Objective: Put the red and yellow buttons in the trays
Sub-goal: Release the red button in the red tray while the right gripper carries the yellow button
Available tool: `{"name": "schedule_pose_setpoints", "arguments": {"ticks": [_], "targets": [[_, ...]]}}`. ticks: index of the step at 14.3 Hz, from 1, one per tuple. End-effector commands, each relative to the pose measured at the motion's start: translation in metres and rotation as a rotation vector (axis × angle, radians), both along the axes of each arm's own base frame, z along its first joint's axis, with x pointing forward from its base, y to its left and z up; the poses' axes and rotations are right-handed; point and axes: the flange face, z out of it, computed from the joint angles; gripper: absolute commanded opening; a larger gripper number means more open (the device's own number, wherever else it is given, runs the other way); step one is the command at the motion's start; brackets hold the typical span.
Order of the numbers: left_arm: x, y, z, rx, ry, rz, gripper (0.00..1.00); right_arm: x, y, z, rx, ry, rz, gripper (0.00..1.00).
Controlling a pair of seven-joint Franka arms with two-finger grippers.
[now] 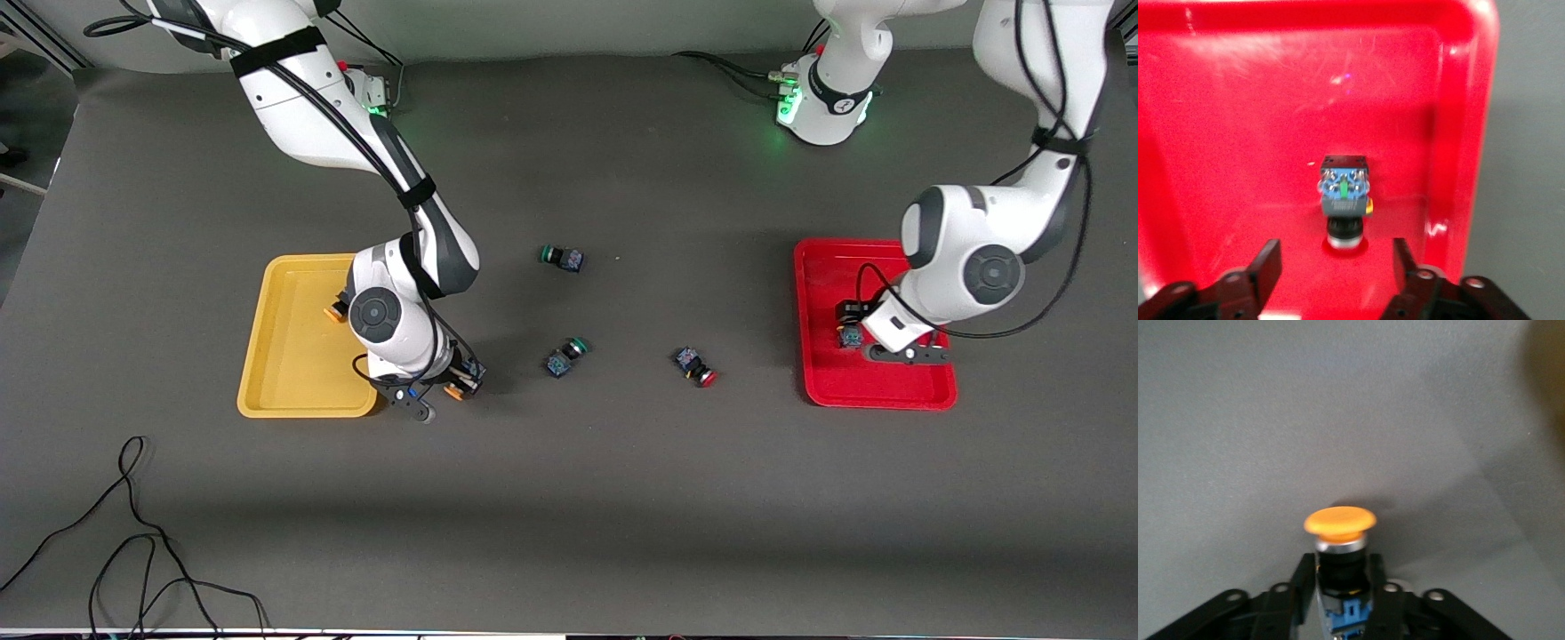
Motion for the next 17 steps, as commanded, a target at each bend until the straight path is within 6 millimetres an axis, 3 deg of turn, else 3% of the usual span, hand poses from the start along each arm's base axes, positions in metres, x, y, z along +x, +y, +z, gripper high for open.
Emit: {"name": "schedule_pose_setpoints", "arguments": {"ticks": [1, 3, 5, 6, 7, 10, 12, 13, 14, 16, 17], "targets": [[0.026, -0.022, 0.093, 0.023, 0.005, -0.023, 1.0, 0.004, -0.017, 0.05, 0.018, 0.024, 0.013, 0.01], [0.036, -0.05, 0.137, 0.028, -0.003, -0.005, 1.0, 0.01, -0.058, 0.096, 0.014, 0.074, 0.075, 0.01], [0.036, -0.097, 0.147, 0.047, -0.035, 0.062, 1.0, 0.016, -0.121, 0.138, 0.019, 0.105, 0.155, 0.01], [0.031, -0.121, 0.146, 0.056, -0.039, 0.081, 1.0, 0.016, -0.149, 0.144, 0.019, 0.123, 0.186, 0.02], [0.027, -0.147, 0.145, 0.044, -0.039, 0.091, 1.0, 0.015, -0.174, 0.142, 0.015, 0.13, 0.216, 0.02], [0.018, -0.239, 0.126, -0.016, -0.104, 0.201, 1.0, 0.004, -0.234, 0.105, -0.007, 0.121, 0.281, 0.03], [0.016, -0.292, 0.083, -0.02, -0.134, 0.244, 1.0, -0.002, -0.259, 0.088, -0.016, 0.104, 0.305, 0.07], [0.021, -0.299, 0.058, -0.024, -0.142, 0.296, 1.0, -0.002, -0.262, 0.086, -0.016, 0.106, 0.305, 0.1], [0.026, -0.301, 0.035, -0.025, -0.149, 0.365, 1.0, -0.002, -0.262, 0.085, -0.013, 0.108, 0.301, 0.2], [0.029, -0.301, -0.014, 0.009, -0.137, 0.479, 1.0, -0.001, -0.26, 0.087, -0.008, 0.103, 0.293, 0.99], [0.027, -0.299, -0.031, 0.04, -0.123, 0.52, 1.0, -0.001, -0.259, 0.092, -0.003, 0.101, 0.289, 1.0]]}}
